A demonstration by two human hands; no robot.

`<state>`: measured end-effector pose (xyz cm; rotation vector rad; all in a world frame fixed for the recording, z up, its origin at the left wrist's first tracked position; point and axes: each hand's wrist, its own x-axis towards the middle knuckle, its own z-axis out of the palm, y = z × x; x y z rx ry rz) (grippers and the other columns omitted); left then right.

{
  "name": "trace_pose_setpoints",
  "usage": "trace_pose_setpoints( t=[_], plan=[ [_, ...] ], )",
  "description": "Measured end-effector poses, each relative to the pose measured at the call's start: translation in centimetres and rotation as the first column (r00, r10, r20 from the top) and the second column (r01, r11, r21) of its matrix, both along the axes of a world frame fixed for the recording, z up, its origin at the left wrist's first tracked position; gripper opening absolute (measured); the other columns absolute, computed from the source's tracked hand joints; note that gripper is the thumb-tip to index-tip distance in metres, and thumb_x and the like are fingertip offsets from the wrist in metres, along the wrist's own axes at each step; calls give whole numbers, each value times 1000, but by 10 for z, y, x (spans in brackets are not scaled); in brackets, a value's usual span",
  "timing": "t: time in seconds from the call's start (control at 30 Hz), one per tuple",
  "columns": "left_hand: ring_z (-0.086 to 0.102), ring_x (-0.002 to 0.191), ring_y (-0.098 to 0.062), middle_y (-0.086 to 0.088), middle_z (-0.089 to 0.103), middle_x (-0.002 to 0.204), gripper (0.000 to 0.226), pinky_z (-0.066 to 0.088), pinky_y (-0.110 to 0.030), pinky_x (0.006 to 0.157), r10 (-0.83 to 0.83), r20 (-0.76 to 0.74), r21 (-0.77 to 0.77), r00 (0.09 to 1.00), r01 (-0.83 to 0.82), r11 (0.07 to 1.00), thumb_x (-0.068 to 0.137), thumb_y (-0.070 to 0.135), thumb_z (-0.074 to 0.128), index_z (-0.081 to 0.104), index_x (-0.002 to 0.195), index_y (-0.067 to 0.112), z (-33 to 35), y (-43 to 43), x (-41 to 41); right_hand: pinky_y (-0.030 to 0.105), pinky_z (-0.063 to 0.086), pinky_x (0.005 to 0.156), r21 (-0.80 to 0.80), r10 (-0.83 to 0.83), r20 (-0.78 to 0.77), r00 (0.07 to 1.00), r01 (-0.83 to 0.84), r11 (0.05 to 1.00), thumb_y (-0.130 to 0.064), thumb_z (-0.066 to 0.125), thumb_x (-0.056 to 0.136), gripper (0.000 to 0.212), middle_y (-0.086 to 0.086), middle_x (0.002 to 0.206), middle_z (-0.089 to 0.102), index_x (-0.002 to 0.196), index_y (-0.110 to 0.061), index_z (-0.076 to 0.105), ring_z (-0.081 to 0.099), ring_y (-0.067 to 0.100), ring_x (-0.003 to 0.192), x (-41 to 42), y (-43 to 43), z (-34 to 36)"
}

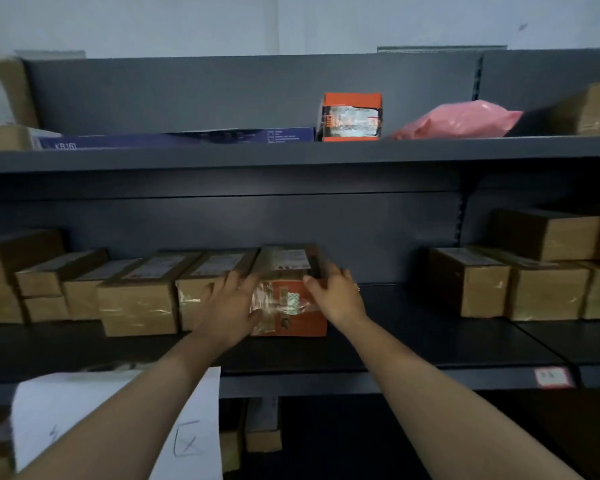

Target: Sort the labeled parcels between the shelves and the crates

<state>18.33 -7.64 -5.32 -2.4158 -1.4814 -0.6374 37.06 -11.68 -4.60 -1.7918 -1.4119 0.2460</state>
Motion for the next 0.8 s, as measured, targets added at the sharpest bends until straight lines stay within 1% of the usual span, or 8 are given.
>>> trace_pose_setpoints(
  t=[0.1, 0.23, 0.33, 0.4, 0.47, 0.6, 0.67, 0.8],
  plan=[
    [10, 143, -32, -10, 17, 153, 81, 16, -49, 114, 21, 8, -77, 1000, -20, 997, 87, 45, 55, 7, 149, 29, 3, 26, 10, 40, 50, 94, -73, 39, -243, 969, -58, 996, -48, 56, 92, 54, 9, 128, 53, 135, -16, 48, 58, 27, 111, 1, 19, 0],
    [3, 144, -38, -11, 8, 158, 92, 4, -60, 112, 111, -18, -198, 994, -112, 974, 80, 64, 53, 2, 149, 32, 2, 54, 15, 30, 42, 57, -165, 34, -697, 716, -207, 964, -50, 57, 91, 37, -2, 91, 60, 110, -18, 53, 57, 13, 77, 15, 27, -1],
    [17, 140, -38, -9, 25, 154, 92, 18, -54, 112, 94, 38, -236, 995, -82, 968, 76, 65, 58, 14, 148, 28, 2, 62, 17, 35, 45, 72, -223, -5, -816, 578, -307, 925, -65, 56, 84, 48, 5, 93, 61, 98, -19, 56, 56, 18, 82, 27, 37, -2],
    [25, 137, -36, -8, 31, 151, 90, 28, -48, 109, 114, 18, -199, 993, -108, 974, 76, 65, 58, 18, 147, 27, 3, 61, 18, 45, 39, 100, -259, -30, -815, 579, -317, 912, -76, 62, 70, 75, 8, 117, 61, 117, -20, 57, 55, 25, 108, 30, 42, 1],
    [26, 137, -34, -4, 33, 151, 89, 29, -52, 109, 155, -18, -162, 988, -156, 974, 76, 69, 54, 19, 147, 28, 3, 57, 19, 49, 33, 107, -281, -49, -813, 581, -317, 906, -78, 65, 63, 84, 8, 126, 56, 123, -20, 55, 50, 28, 119, 30, 43, 3],
    [30, 135, -26, -1, 46, 142, 79, 8, -66, 110, 157, -70, -53, 985, -161, 986, 77, 73, 46, 26, 140, 30, 0, 39, 40, 33, 47, 70, -244, -50, -841, 539, -294, 924, -54, 64, 83, 46, 8, 98, 67, 102, -12, 64, 61, 24, 86, 40, 35, 6],
    [34, 135, -25, -2, 50, 138, 78, -1, -64, 110, 103, -99, -43, 990, -107, 993, 79, 72, 44, 22, 141, 29, -2, 29, 60, 37, 51, 75, -216, -72, -856, 512, -229, 949, -46, 63, 85, 44, 12, 104, 71, 110, -9, 65, 66, 28, 91, 52, 29, 7],
    [38, 134, -24, -1, 47, 140, 81, 1, -61, 110, 39, 28, -193, 999, -33, 981, 84, 63, 46, 2, 146, 33, -10, 24, 74, 31, 36, 55, -222, -98, -832, 546, -166, 961, -37, 58, 92, 27, 9, 82, 61, 86, -10, 55, 56, 22, 70, 72, 12, 10]
  ],
)
